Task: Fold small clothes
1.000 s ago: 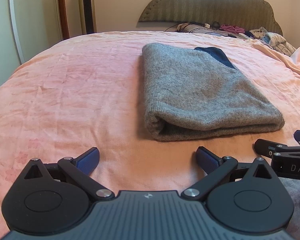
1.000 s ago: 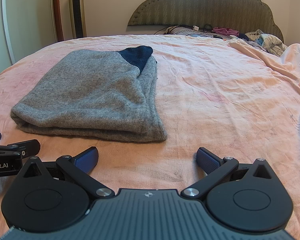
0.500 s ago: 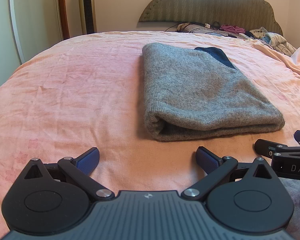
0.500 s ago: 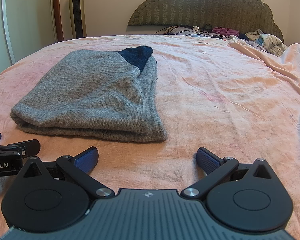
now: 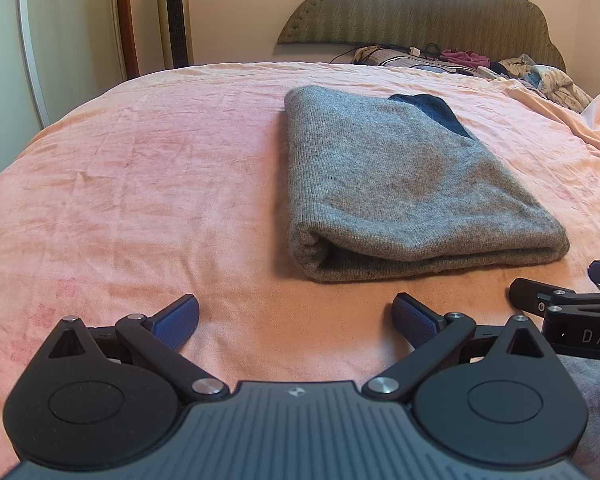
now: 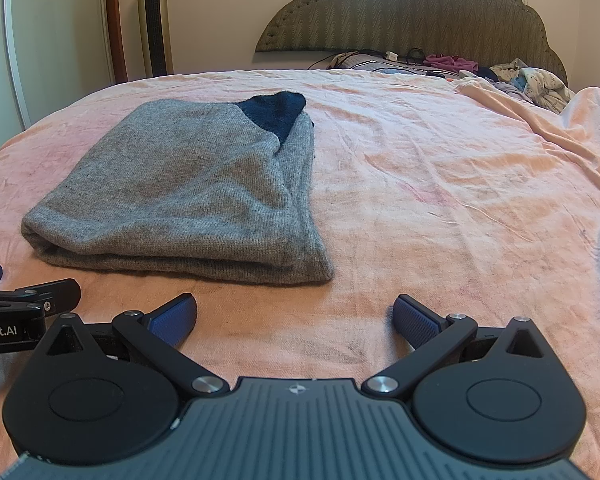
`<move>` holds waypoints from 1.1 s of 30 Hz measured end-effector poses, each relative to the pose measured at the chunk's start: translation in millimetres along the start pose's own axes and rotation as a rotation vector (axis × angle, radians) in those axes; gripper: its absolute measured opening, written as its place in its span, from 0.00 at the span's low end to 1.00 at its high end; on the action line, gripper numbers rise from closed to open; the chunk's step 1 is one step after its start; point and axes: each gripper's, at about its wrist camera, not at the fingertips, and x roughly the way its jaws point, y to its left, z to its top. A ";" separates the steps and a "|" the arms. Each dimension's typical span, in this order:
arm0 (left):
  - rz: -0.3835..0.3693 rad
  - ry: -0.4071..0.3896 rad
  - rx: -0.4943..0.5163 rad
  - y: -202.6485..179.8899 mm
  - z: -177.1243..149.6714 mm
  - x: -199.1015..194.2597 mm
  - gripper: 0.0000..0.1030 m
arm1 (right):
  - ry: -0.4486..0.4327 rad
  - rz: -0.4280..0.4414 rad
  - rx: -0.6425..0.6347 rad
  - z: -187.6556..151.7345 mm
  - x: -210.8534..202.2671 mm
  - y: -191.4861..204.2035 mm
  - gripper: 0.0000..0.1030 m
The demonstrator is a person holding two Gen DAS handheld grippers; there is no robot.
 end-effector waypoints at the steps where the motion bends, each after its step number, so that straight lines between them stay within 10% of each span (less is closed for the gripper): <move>1: 0.000 0.000 0.000 -0.1 0.0 0.0 1.00 | 0.000 0.000 0.000 0.0 0.0 -0.2 1.00; 33: 0.008 0.037 -0.004 0.4 6.0 3.1 1.00 | 0.000 0.000 0.000 -0.1 0.1 0.0 1.00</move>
